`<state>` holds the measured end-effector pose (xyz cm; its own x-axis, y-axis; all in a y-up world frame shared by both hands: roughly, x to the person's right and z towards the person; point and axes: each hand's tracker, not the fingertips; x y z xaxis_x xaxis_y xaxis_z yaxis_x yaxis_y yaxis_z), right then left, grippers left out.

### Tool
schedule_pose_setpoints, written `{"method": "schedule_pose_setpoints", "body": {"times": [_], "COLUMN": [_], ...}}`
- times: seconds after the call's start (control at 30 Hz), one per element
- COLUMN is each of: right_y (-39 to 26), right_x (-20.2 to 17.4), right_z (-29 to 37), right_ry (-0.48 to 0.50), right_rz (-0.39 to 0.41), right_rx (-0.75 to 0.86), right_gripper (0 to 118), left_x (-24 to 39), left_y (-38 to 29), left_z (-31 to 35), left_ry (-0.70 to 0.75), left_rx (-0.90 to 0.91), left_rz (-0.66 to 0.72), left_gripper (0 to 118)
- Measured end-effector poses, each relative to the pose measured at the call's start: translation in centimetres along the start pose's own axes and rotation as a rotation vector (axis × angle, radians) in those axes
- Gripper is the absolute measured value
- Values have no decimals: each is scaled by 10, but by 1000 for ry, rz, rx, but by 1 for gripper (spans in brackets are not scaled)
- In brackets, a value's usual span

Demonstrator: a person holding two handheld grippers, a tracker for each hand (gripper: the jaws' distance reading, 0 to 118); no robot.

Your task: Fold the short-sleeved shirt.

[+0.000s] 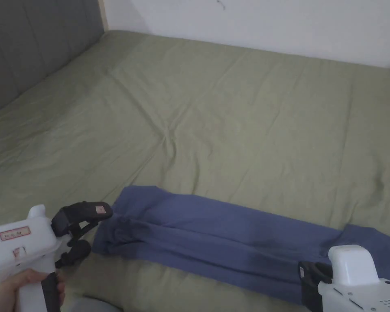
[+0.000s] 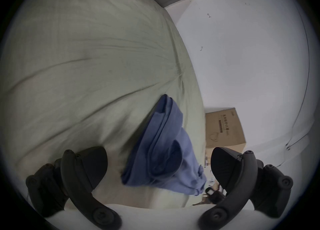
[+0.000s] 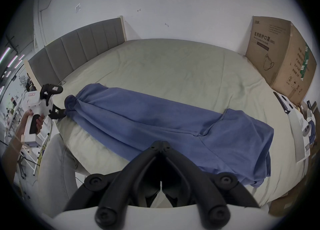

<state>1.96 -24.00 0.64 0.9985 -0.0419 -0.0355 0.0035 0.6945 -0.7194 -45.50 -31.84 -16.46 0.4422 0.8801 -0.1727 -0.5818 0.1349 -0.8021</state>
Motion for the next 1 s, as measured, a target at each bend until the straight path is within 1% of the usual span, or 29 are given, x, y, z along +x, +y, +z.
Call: {"method": "schedule_pose_setpoints", "body": {"times": [0.07, 0.13, 0.17, 0.2, 0.23, 0.27, 0.3, 0.33, 0.37, 0.4, 0.43, 0.47, 0.57, 0.63, 0.77, 0.87, 0.93, 0.97, 1.0], "right_y": [-1, -2, -2, -3, -3, -4, -6, -8, -9, -11, -13, -14, -18, -21, -27, -32, -36, -38, -40], "right_x": [4, 7, 9, 10, 12, 15, 18, 22, 26, 30, 34, 33, 46, 52, 65, 77, 86, 90, 96], "right_z": [-2, -3, -3, -3, -2, -1, 0, 0, 2, 4, 6, 10, 16, 24, 39, 48, 56, 60, 63], "right_ry": [3, 4, 6, 5, 2, 2, 0, 0, 1, 0, -9, -14, -23, -40, -47, -82, -99, -102, -109], "right_rz": [-7, -19, -24, -27, -32, -39, -48, -63, -75, -82, -91, -98, -124, -144, -185, -199, -221, -240, -258], "right_rx": [-8, -13, -15, -16, -18, -21, -21, -21, -24, -24, -23, -26, -28, -19, 0, 21, 34, 41, 50], "right_gripper": [0, 0, 0, 0, 0, 0, 0, 0, 0, 0, 0, 0, 0, 0, 0, 0, 0, 0, 0], "left_x": [0, 1, 2, 5, 10, 12, 11, 8, 4, 6, 11, 20, 59, 98, 187, 240, 262, 261, 260], "left_y": [5, 8, 10, 12, 14, 17, 19, 17, 15, 13, 10, 9, 3, -8, -51, -103, -143, -158, -172], "left_z": [-10, -26, -35, -41, -45, -48, -52, -60, -62, -58, -51, -47, -40, -38, -44, -72, -101, -120, -136], "left_ry": [-27, -65, -73, -67, -35, 14, 81, 167, 130, 66, 74, 95, 221, 286, 295, 339, 366, 345, 308], "left_rx": [-21, -73, -125, -171, -182, -187, -191, -201, -210, -182, -152, -146, -127, -99, -83, -122, -185, -238, -284], "left_rz": [44, 46, 23, -7, -21, -34, -34, -11, 17, 56, 49, 7, -187, -302, -605, -914, -1067, -1125, -1151], "left_gripper": [117, 116, 113, 104, 79, 16, 7, 7, 7, 7, 7, 7, 7, 7, 7, 7, 7, 7, 7]}}
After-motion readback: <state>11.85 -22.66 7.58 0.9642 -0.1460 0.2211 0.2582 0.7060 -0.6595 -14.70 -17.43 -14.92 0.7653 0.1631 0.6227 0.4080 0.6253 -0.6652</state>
